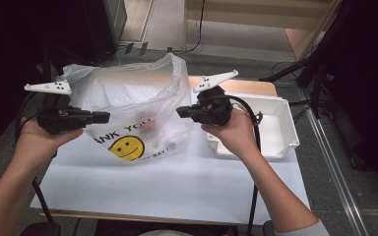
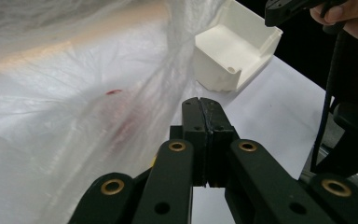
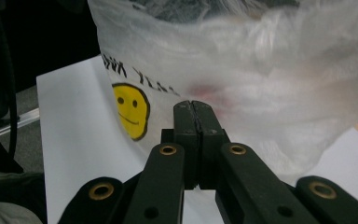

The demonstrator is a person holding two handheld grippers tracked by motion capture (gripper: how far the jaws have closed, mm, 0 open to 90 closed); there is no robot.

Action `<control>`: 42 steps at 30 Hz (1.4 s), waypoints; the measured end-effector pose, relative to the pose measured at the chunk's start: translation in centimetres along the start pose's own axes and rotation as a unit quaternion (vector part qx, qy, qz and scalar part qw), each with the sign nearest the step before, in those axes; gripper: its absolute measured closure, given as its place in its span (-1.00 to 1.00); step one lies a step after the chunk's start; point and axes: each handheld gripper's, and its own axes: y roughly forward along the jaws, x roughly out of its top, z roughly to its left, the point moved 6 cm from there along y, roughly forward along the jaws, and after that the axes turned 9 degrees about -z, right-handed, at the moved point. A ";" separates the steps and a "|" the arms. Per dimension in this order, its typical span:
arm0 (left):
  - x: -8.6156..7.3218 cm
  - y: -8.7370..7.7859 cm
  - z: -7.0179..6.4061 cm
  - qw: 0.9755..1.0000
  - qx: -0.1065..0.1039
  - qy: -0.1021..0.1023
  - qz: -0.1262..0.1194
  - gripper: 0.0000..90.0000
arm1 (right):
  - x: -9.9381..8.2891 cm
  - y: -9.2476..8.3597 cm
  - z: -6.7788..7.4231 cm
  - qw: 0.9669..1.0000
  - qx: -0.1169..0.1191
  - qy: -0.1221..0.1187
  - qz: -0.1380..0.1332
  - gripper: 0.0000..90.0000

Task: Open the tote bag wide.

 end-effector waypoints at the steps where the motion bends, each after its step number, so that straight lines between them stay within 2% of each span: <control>1: 0.0 0.0 0.0 1.000 0.000 0.000 0.000 0.97 | 0.0 0.0 0.0 1.000 0.000 0.000 0.000 1.00; 4: 1.2 -0.1 0.5 1.000 0.005 -0.004 -0.003 0.75 | 2.1 0.9 -0.1 1.000 0.009 -0.006 -0.009 0.83; 5: 1.2 -0.1 0.5 1.000 0.005 -0.004 -0.003 0.65 | 2.6 1.2 -0.1 1.000 0.011 -0.012 -0.012 0.71; 6: 1.9 -0.3 0.6 1.000 0.004 -0.007 -0.014 0.54 | 3.1 1.4 -0.1 1.000 0.011 -0.013 -0.014 0.55; 7: 1.9 -0.3 0.6 1.000 0.004 -0.007 -0.014 0.49 | 3.1 1.4 -0.1 1.000 0.011 -0.013 -0.014 0.55; 8: 2.4 -0.5 0.7 1.000 0.004 -0.006 -0.018 0.39 | 4.2 1.7 -0.1 1.000 0.018 -0.010 -0.016 0.46; 9: 2.7 -0.6 0.7 1.000 0.006 -0.002 -0.021 0.32 | 4.6 1.8 -0.1 1.000 0.021 -0.007 -0.018 0.39; 11: 3.0 -0.6 0.8 1.000 0.007 -0.001 -0.024 0.25 | 5.1 2.0 -0.1 1.000 0.021 -0.007 -0.017 0.36; 12: 3.4 -0.6 0.9 1.000 0.011 0.002 -0.023 0.25 | 6.2 2.3 0.0 0.999 0.020 -0.020 -0.024 0.33; 13: 3.6 -0.6 1.0 1.000 0.015 0.004 -0.025 0.24 | 6.5 2.4 0.0 0.999 0.021 -0.022 -0.024 0.33; 16: 4.5 -0.5 1.5 0.999 0.031 0.015 -0.014 0.24 | 7.6 3.0 0.1 0.999 0.021 -0.029 -0.024 0.30; 20: 5.5 -0.3 2.4 0.999 0.048 0.025 -0.003 0.28 | 8.6 4.0 -0.2 0.999 0.019 -0.041 -0.015 0.31; 21: 5.5 -0.3 2.4 0.999 0.048 0.025 -0.003 0.30 | 8.8 4.3 -0.3 0.999 0.017 -0.041 -0.014 0.33; 22: 5.9 -0.2 2.9 0.998 0.051 0.029 -0.006 0.33 | 9.0 4.6 -0.4 0.999 0.017 -0.042 -0.012 0.34; 27: 6.9 0.0 4.1 0.998 0.060 0.033 -0.003 0.57 | 10.1 5.5 -0.9 0.999 0.012 -0.047 -0.013 0.43; 29: 7.4 0.2 4.7 0.998 0.063 0.029 -0.001 0.64 | 11.1 6.2 -1.1 0.999 0.013 -0.045 -0.016 0.53; 30: 7.6 0.5 5.1 0.997 0.072 0.037 0.003 0.67 | 11.3 6.5 -1.2 0.999 0.012 -0.047 -0.017 0.57; 31: 7.6 0.5 5.1 0.997 0.072 0.037 0.003 0.70 | 11.3 6.5 -1.2 0.999 0.012 -0.047 -0.017 0.57; 32: 7.8 1.0 5.6 0.995 0.090 0.050 0.010 0.75 | 11.8 7.3 -1.3 0.999 0.011 -0.046 -0.014 0.65; 33: 7.8 1.0 5.6 0.995 0.090 0.050 0.010 0.77 | 11.8 7.3 -1.3 0.999 0.011 -0.046 -0.014 0.65; 34: 7.9 1.5 6.1 0.994 0.094 0.048 0.014 0.80 | 12.0 8.0 -1.4 0.999 0.010 -0.050 -0.010 0.75; 35: 7.9 1.5 6.1 0.994 0.094 0.048 0.014 0.85 | 12.0 8.0 -1.4 0.999 0.010 -0.050 -0.010 0.75; 36: 7.8 2.1 6.5 0.994 0.098 0.043 0.032 0.88 | 12.3 8.9 -1.6 0.999 0.004 -0.053 -0.009 0.86; 37: 7.8 2.1 6.5 0.994 0.098 0.043 0.032 0.93 | 12.4 9.3 -1.7 0.999 0.004 -0.052 -0.006 0.91; 38: 7.7 2.7 6.9 0.993 0.101 0.035 0.044 0.96 | 12.4 9.8 -1.8 0.999 0.002 -0.049 -0.001 0.96; 41: 7.5 3.0 7.5 0.993 0.107 0.028 0.047 1.00 | 12.5 10.8 -2.0 0.999 -0.003 -0.052 0.007 1.00; 42: 7.4 3.3 8.0 0.993 0.109 0.010 0.050 1.00 | 12.5 11.5 -2.1 0.998 -0.008 -0.058 0.012 1.00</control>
